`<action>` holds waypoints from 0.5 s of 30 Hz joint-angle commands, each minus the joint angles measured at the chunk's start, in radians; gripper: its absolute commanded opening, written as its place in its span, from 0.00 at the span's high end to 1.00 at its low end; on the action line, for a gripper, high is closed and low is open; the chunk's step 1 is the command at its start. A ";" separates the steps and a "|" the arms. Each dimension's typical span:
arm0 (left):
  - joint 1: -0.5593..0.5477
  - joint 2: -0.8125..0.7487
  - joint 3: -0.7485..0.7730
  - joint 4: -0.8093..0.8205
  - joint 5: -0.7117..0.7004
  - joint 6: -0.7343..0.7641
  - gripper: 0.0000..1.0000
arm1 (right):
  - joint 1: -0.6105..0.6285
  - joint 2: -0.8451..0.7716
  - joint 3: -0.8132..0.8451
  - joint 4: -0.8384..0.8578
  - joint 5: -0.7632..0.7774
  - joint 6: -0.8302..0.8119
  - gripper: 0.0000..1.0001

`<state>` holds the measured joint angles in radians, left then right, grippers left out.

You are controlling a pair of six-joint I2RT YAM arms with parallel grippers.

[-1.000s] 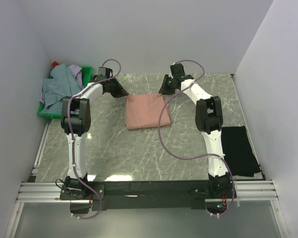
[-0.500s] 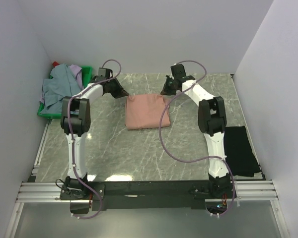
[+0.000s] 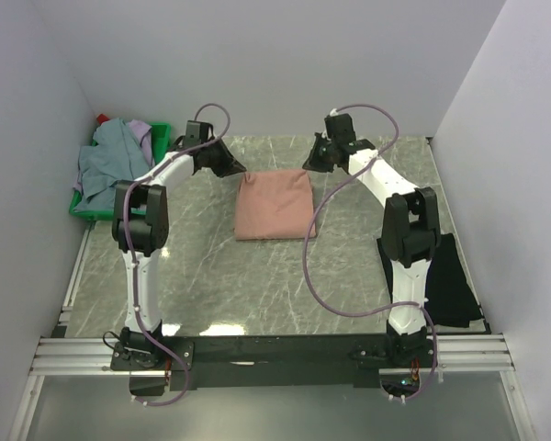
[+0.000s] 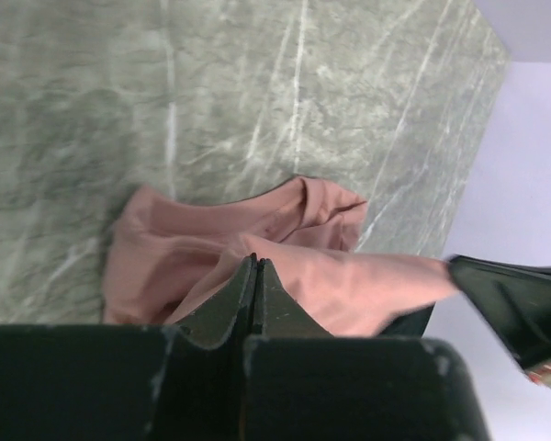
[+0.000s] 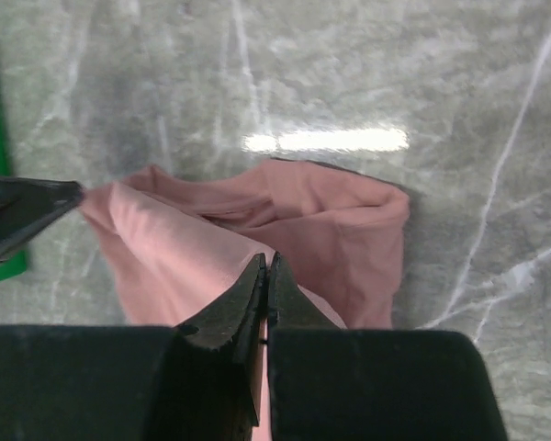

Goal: Fold and stack the t-shirts
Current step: Fold the tshirt

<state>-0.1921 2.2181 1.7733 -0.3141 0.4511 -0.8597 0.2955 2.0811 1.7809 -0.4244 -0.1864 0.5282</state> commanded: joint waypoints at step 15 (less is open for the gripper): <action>0.062 0.020 0.086 0.078 0.069 0.036 0.41 | -0.110 0.106 0.052 0.029 -0.028 -0.017 0.59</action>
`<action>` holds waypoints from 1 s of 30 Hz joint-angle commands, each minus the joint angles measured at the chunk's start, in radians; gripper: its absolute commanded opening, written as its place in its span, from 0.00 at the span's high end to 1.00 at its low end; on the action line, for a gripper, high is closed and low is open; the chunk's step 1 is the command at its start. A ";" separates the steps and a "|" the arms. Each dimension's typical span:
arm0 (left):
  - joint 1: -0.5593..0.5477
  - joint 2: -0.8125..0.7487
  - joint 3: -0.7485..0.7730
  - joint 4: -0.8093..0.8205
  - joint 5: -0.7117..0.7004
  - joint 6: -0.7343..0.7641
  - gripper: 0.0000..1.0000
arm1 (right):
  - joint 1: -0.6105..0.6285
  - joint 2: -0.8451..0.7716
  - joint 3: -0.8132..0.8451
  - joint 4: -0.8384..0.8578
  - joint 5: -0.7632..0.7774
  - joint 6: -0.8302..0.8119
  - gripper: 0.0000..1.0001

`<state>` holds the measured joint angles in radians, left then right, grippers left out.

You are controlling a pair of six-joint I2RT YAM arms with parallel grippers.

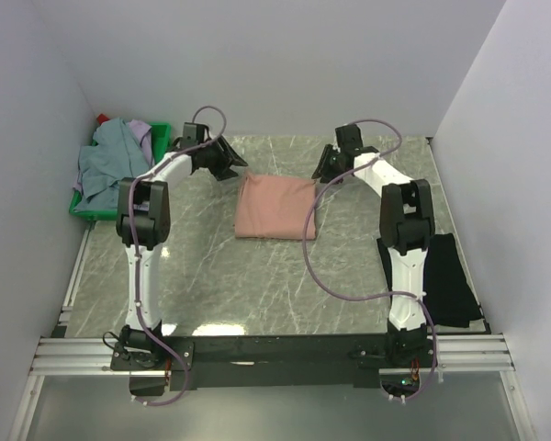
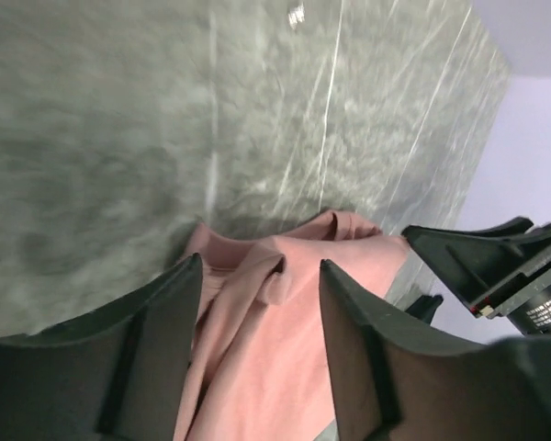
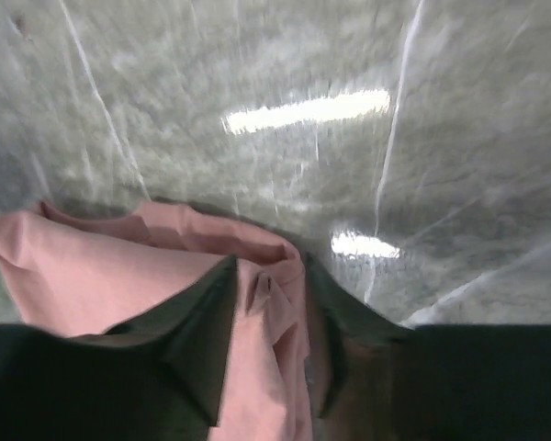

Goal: Fold and stack the t-shirts
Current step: Fold the tshirt

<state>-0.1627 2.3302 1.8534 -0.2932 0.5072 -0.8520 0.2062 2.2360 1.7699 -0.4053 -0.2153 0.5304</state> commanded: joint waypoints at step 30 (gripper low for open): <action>-0.021 -0.065 -0.259 0.213 -0.036 -0.051 0.99 | -0.037 0.057 -0.159 0.382 -0.466 0.295 0.88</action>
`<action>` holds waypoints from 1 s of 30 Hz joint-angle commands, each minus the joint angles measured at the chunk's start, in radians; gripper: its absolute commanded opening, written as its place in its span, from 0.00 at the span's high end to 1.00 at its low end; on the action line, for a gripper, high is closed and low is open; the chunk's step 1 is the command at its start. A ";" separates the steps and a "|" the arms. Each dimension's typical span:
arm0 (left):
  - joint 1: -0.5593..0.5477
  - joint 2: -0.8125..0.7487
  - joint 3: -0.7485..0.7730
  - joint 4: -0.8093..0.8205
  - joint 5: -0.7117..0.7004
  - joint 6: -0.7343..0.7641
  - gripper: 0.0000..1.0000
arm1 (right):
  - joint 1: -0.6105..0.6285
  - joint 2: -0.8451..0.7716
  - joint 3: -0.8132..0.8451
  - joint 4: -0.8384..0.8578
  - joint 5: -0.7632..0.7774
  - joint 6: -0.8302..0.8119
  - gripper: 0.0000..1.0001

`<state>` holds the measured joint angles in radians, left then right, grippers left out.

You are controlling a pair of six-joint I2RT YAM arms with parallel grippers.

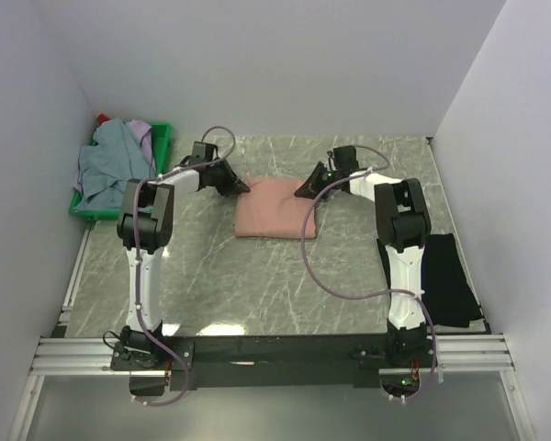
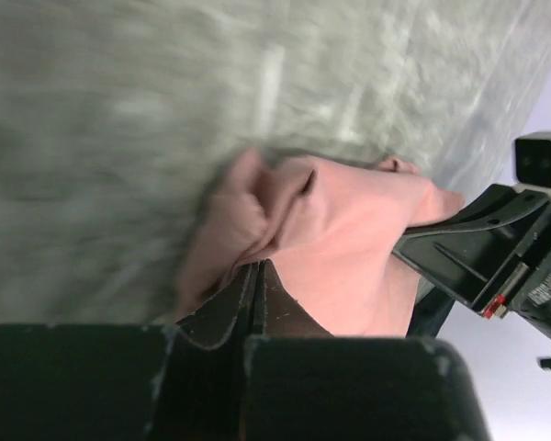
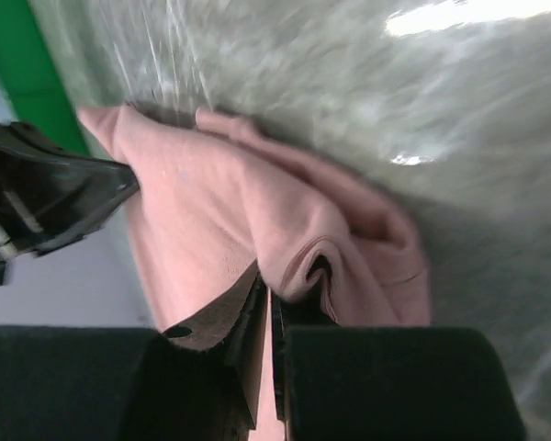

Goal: Fold and stack the t-shirts
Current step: Fold the tshirt

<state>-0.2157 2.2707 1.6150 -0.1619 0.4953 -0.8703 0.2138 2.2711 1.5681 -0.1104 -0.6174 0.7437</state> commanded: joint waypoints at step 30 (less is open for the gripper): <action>-0.093 -0.378 -0.364 0.149 -0.037 -0.100 0.99 | 0.030 -0.466 -0.514 0.325 -0.076 0.154 0.84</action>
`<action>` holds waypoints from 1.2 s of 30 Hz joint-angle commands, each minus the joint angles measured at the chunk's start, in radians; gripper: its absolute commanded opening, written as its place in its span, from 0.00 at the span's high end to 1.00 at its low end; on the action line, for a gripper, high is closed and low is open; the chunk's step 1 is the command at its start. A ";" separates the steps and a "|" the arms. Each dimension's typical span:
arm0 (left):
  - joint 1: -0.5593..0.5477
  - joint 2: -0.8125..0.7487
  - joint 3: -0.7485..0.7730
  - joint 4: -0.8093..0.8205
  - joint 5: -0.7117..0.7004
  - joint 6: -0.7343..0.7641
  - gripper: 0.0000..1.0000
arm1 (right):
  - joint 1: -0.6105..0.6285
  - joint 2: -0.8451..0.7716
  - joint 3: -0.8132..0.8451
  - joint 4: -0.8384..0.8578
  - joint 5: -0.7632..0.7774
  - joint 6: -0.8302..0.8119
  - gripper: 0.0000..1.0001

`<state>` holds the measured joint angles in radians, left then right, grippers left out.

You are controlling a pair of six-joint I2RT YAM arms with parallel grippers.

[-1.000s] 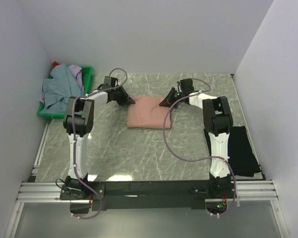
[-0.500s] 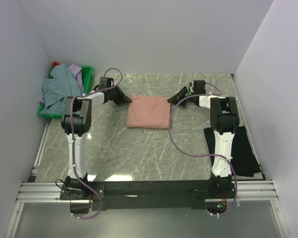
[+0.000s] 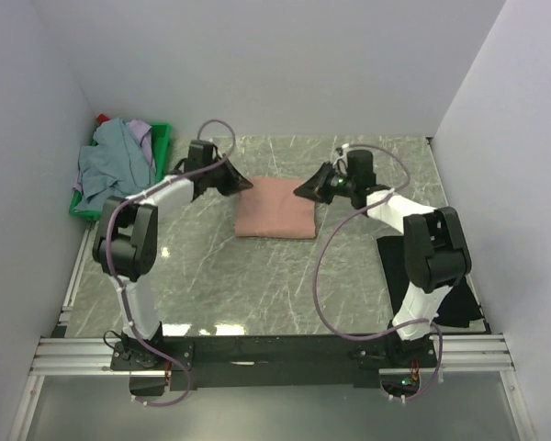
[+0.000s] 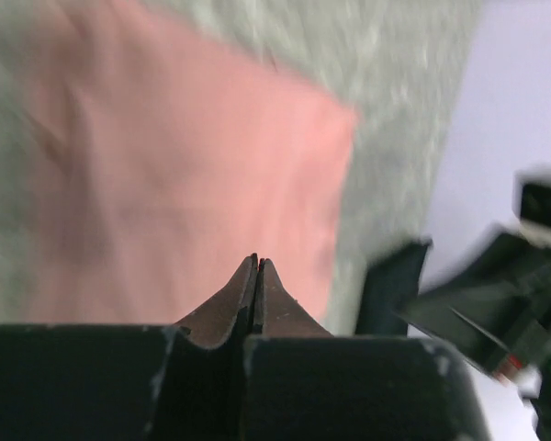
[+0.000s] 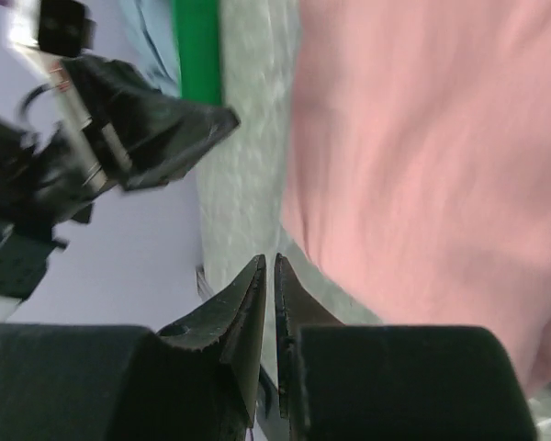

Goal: Fold and stack the t-shirts
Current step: Fold the tshirt, then neatly place the folded tshirt to the corner

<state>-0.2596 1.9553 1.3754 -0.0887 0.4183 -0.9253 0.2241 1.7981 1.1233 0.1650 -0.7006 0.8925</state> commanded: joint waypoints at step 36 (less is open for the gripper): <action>-0.049 -0.184 -0.197 -0.181 -0.154 0.111 0.83 | -0.042 0.004 -0.183 -0.076 0.202 -0.244 0.39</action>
<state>-0.2752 1.7901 1.1103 -0.2302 0.2955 -0.8639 0.1543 1.7901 0.8719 0.1112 -0.5560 0.7116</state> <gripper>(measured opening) 0.168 0.594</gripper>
